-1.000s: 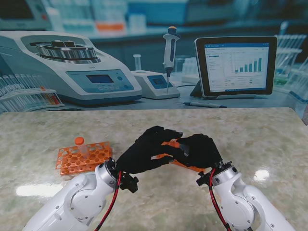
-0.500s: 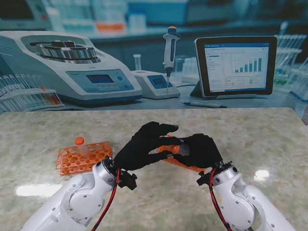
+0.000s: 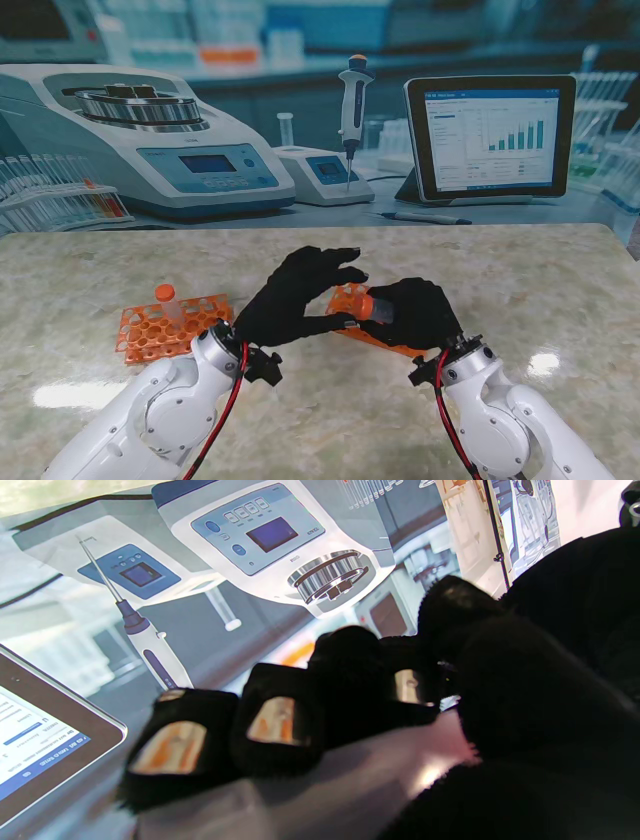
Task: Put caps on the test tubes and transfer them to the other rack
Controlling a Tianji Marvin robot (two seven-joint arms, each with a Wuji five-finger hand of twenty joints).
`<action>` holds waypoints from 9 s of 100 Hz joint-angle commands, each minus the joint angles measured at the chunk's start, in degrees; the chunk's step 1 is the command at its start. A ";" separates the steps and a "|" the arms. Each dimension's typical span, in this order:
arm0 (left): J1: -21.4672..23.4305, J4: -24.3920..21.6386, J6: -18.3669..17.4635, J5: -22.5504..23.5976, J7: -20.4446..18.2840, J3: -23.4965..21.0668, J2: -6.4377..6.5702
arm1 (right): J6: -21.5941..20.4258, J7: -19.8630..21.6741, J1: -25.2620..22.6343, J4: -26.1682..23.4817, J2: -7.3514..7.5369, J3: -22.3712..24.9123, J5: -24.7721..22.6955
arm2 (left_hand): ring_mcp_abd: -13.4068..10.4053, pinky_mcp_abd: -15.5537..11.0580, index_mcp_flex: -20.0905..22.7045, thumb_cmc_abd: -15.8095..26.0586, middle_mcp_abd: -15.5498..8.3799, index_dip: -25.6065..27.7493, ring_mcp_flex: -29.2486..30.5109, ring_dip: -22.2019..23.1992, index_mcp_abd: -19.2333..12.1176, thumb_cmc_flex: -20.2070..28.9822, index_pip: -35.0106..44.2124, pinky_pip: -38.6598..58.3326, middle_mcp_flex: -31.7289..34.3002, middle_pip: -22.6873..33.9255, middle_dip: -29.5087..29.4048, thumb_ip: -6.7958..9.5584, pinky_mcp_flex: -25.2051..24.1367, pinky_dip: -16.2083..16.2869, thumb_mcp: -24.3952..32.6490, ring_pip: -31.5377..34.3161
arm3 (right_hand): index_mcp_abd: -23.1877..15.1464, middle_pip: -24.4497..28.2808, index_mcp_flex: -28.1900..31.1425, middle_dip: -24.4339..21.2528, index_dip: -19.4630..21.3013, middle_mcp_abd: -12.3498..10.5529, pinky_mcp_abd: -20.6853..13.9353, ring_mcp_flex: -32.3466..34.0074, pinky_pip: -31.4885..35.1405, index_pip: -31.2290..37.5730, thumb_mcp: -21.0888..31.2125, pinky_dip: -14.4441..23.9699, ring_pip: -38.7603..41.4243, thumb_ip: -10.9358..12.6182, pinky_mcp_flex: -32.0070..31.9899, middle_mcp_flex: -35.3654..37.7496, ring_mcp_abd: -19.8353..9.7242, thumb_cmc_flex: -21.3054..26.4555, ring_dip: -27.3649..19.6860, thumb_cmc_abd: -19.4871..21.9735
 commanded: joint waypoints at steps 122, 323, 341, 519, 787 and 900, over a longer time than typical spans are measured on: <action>-3.45 3.58 -0.20 0.48 1.89 4.08 -0.70 | 0.11 0.13 -0.48 -0.37 -0.12 -0.23 -0.08 | -2.06 0.23 0.59 -0.47 -3.15 13.35 3.01 2.46 -10.39 21.90 30.12 3.65 3.20 2.86 3.36 3.50 1.17 -0.63 4.67 2.26 | -3.57 1.04 1.80 1.19 1.66 0.90 -5.06 1.28 17.35 3.49 0.60 3.91 11.96 -0.21 4.19 2.90 -8.67 1.84 4.43 2.23; -2.08 2.28 -7.78 0.32 -1.32 2.70 0.10 | -0.25 0.74 -0.46 -0.65 -0.03 -0.16 -0.01 | -0.30 -0.15 5.42 -7.09 -2.53 2.40 4.41 1.62 -20.32 15.46 13.91 7.16 3.74 2.11 1.43 0.17 3.67 -1.25 11.14 2.75 | -3.82 0.93 1.68 1.18 1.67 0.90 -5.06 1.28 17.35 3.34 0.29 3.91 11.96 -0.33 4.19 2.90 -8.67 1.75 4.43 2.28; -2.93 2.57 -6.67 0.07 -1.81 3.38 0.15 | -0.48 0.69 -0.86 -1.16 -0.02 -0.18 -0.04 | -3.17 -1.36 5.68 -7.04 -2.60 5.34 6.99 9.15 -20.48 17.11 16.09 12.17 5.17 3.69 4.46 0.73 6.08 2.80 10.92 8.07 | -3.92 0.94 1.57 1.18 1.67 0.83 -5.06 1.28 17.35 3.27 0.24 3.91 11.96 -0.37 4.19 2.88 -8.67 1.59 4.43 2.39; -4.69 0.53 -4.19 -9.72 -9.32 3.83 0.77 | -6.65 -0.81 -3.44 -2.05 0.05 -0.73 -1.16 | -15.78 -7.36 7.89 4.11 -4.16 35.74 28.86 43.10 -16.57 22.07 47.26 55.91 27.53 32.51 40.99 -0.62 39.81 24.03 30.68 53.85 | -5.04 -11.56 -6.93 -3.20 -7.74 4.58 3.33 1.18 3.96 -9.94 -8.68 -1.89 -2.59 -4.94 1.55 -2.32 -1.17 -1.89 -3.69 6.22; -2.90 -5.14 -2.69 -9.69 -16.92 -0.34 2.97 | -3.25 -2.19 0.20 1.81 -0.22 -2.59 -1.06 | -10.61 -9.09 8.77 -3.66 -0.99 11.78 24.29 42.88 -16.75 17.56 22.46 51.50 24.55 5.40 44.20 3.70 31.86 28.09 11.54 39.99 | 6.10 -24.83 -16.95 -13.64 -42.42 7.99 3.61 1.17 -3.44 -25.85 -5.57 -1.14 -17.16 -10.13 0.13 -2.87 0.53 15.96 -6.31 25.21; -6.35 -3.13 -1.28 -6.78 -20.10 1.64 3.82 | -10.75 -4.65 -1.57 0.38 -0.31 -2.09 -2.84 | -11.24 -8.31 12.18 0.75 -5.89 16.48 27.90 40.62 -17.23 22.07 30.10 52.07 25.83 17.99 40.66 0.22 33.04 20.26 24.73 40.95 | 3.41 -26.04 -15.98 -14.02 -41.26 7.11 0.66 1.15 -1.87 -26.32 -3.84 -0.89 -15.55 -11.20 0.58 -1.98 -0.93 13.47 -5.91 24.82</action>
